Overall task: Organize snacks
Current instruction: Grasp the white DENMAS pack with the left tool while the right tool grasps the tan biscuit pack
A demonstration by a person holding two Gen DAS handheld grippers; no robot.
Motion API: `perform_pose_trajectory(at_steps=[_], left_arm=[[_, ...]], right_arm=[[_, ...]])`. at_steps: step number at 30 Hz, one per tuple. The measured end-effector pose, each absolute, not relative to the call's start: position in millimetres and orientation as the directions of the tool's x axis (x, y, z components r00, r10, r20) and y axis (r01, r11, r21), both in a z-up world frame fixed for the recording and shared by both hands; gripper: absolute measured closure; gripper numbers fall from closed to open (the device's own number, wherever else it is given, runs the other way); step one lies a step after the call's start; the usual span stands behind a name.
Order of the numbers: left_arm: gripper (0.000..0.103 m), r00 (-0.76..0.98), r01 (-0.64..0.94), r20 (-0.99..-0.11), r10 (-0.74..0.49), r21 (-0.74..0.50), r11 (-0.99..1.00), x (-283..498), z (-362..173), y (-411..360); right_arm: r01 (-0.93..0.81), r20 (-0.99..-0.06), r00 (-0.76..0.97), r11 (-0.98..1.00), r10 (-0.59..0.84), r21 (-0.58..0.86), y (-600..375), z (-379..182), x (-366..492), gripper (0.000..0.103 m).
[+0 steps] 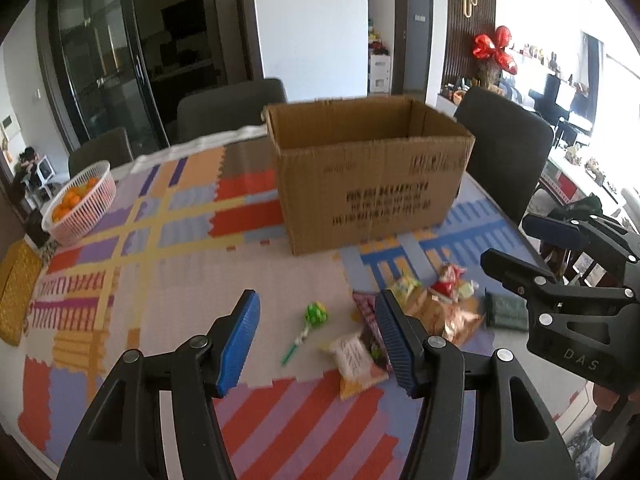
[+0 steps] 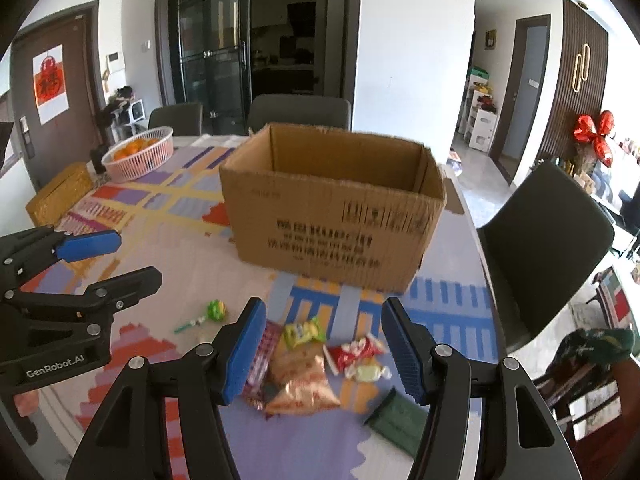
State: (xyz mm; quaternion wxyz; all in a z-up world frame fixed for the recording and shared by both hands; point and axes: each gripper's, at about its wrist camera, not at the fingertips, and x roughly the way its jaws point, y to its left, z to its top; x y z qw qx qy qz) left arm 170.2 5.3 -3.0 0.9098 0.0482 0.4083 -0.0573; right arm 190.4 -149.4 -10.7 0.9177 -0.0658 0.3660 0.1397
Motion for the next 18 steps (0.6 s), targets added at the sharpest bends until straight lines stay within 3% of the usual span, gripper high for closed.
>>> perform_pose_trajectory(at_steps=[18], left_arm=[[0.044, 0.498, 0.146, -0.863, -0.088, -0.016, 0.989, 172, -78, 3]], right_arm=[[-0.31, -0.804, 0.56, 0.951, 0.199, 0.019, -149, -71, 192, 0.042]])
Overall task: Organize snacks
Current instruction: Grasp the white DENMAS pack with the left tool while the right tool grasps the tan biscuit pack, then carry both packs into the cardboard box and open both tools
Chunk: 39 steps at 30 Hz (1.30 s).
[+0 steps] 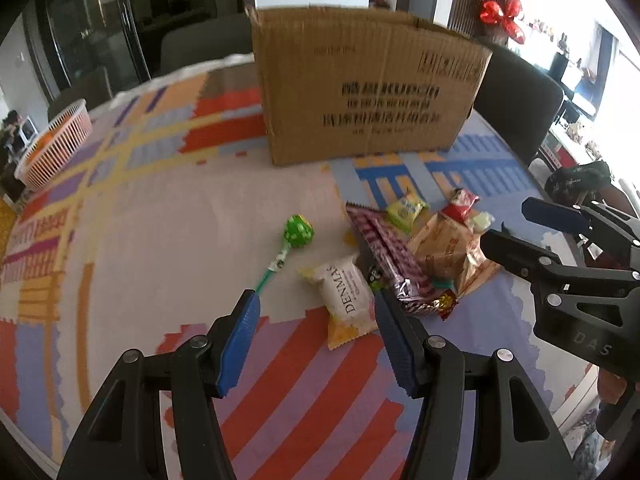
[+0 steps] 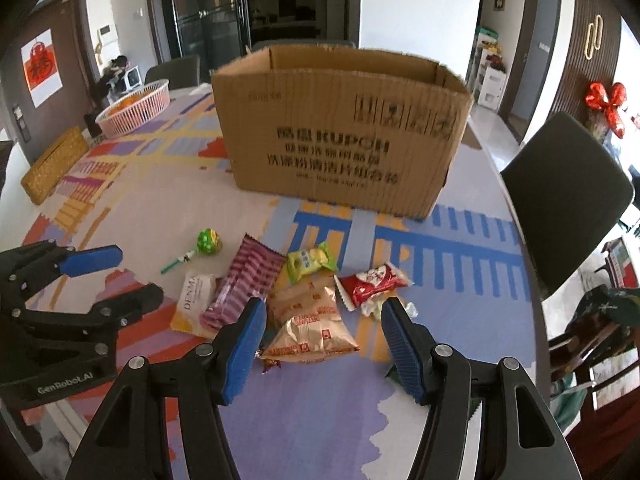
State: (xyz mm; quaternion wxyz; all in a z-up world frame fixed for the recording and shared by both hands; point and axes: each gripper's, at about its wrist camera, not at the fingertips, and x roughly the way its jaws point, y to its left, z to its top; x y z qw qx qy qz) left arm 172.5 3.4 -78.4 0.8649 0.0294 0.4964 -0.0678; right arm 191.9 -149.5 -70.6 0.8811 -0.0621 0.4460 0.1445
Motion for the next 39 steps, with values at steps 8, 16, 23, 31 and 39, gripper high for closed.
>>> perform_pose_trajectory(at_steps=[8, 16, 23, 31, 39], left_arm=[[0.044, 0.46, 0.135, -0.875, -0.15, -0.098, 0.986, 186, -98, 2], [0.046, 0.442, 0.122, -0.886, -0.14, -0.095, 0.988, 197, -110, -1], [0.049, 0.424, 0.114, -0.894, -0.142, -0.103, 0.988, 195, -117, 4], [0.056, 0.419, 0.128, -0.899, -0.13, -0.083, 0.988, 202, -123, -2], [0.069, 0.412, 0.13, -0.901, -0.138, -0.092, 0.987, 201, -125, -3]], right_arm=[[-0.3, -0.84, 0.505, 0.953, 0.198, 0.044, -149, -93, 207, 0.042], [-0.322, -0.857, 0.475, 0.946, 0.197, 0.039, -144, -105, 213, 0.042], [-0.335, -0.875, 0.448, 0.942, 0.184, 0.026, -142, -117, 214, 0.042], [-0.348, -0.877, 0.446, 0.937, 0.18, 0.015, -141, -120, 215, 0.042], [-0.361, -0.878, 0.436, 0.932, 0.199, 0.032, -143, -123, 216, 0.045]])
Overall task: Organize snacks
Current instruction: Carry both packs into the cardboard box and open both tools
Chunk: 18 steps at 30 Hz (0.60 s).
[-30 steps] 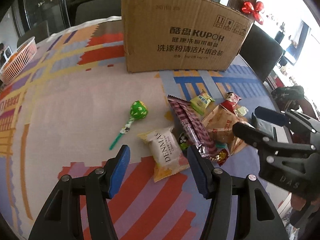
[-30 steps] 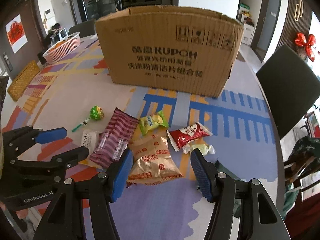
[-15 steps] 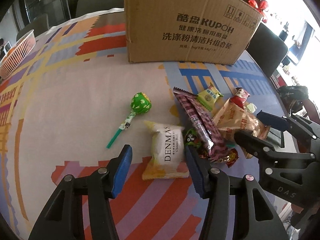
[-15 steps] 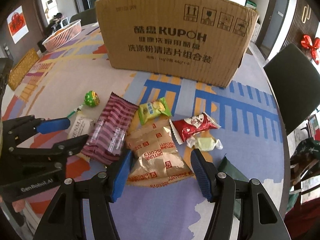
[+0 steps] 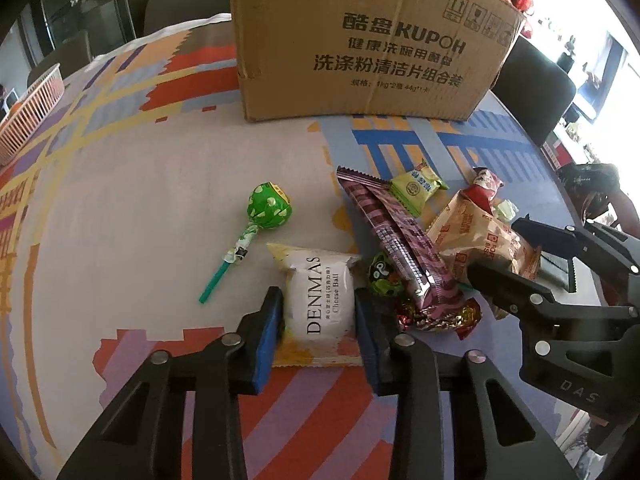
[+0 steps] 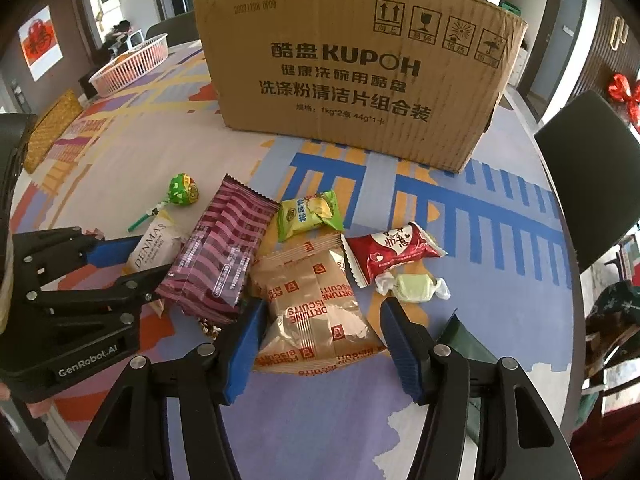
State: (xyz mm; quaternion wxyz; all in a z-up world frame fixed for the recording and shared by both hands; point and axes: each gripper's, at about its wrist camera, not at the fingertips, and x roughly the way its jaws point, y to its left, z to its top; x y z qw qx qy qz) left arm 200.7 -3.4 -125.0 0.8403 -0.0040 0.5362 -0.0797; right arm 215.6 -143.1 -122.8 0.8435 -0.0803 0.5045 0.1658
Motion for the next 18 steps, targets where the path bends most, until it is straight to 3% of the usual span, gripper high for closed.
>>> perform_pose_trajectory(at_steps=[3, 4, 18], left_arm=[[0.07, 0.42, 0.12, -0.897, -0.136, -0.093, 0.988, 198, -123, -2], [0.07, 0.425, 0.118, -0.895, -0.136, -0.095, 0.989, 196, -121, -2], [0.07, 0.52, 0.12, -0.839, -0.16, -0.114, 0.986, 179, -77, -2]], right_arm=[[-0.359, -0.872, 0.445, 0.933, 0.201, 0.032, -143, -121, 214, 0.052], [-0.359, -0.87, 0.45, 0.933, 0.204, 0.033, -143, -120, 213, 0.062], [-0.3, -0.808, 0.552, 0.953, 0.205, 0.037, -153, -82, 195, 0.064]])
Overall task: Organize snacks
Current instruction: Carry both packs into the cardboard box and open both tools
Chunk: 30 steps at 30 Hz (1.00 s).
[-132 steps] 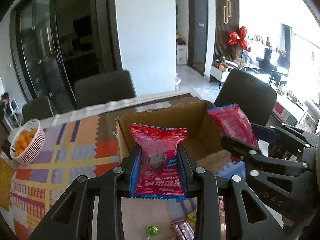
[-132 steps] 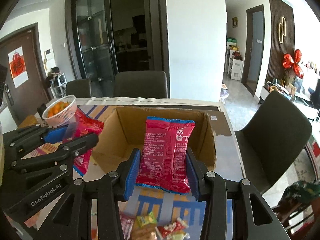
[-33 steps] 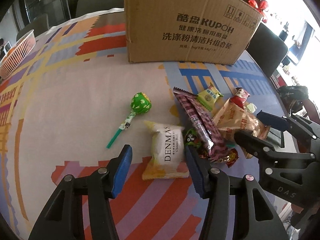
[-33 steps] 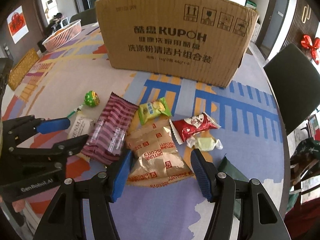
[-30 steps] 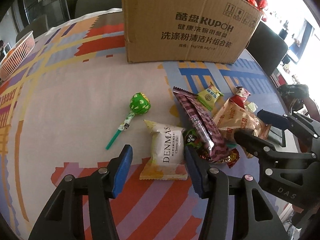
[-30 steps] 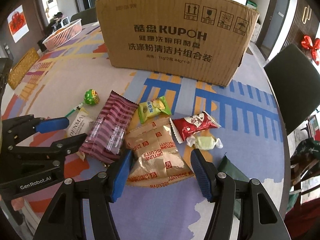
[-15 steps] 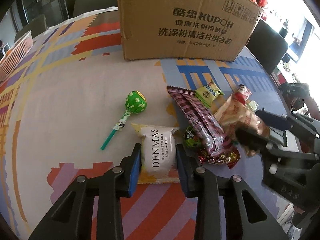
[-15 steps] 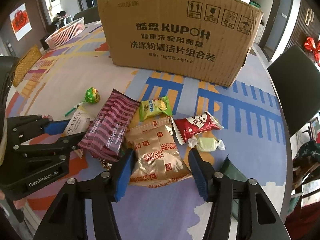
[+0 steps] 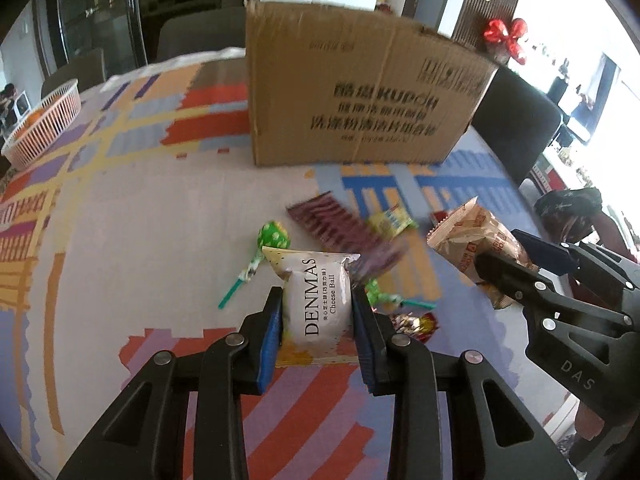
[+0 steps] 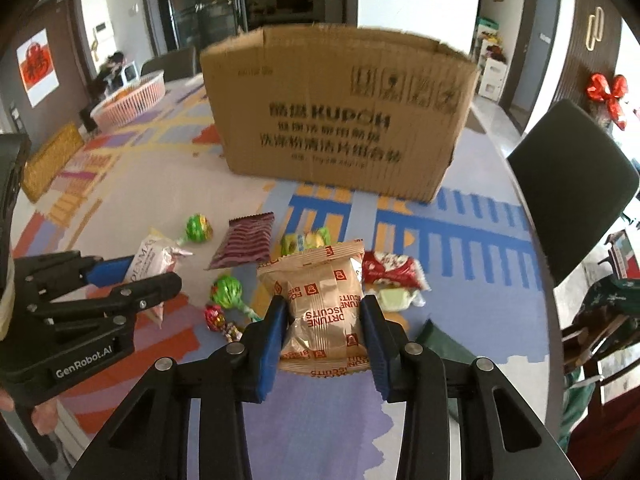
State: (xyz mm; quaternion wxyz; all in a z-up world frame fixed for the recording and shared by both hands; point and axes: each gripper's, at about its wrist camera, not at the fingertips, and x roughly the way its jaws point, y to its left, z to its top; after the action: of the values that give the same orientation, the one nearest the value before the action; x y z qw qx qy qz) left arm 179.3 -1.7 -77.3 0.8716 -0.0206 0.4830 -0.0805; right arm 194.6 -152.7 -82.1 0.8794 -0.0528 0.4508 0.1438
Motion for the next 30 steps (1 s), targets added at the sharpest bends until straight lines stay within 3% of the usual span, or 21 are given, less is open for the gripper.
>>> perform_pose_trajectory(at_steps=[30], left_arm=[[0.07, 0.763, 0.201, -0.618, -0.19, -0.052, 0.978, 216, 66, -8]], right_arm=[[-0.265, -0.549, 0.8, 0.964, 0.241, 0.036, -160, 48, 209, 0.064]])
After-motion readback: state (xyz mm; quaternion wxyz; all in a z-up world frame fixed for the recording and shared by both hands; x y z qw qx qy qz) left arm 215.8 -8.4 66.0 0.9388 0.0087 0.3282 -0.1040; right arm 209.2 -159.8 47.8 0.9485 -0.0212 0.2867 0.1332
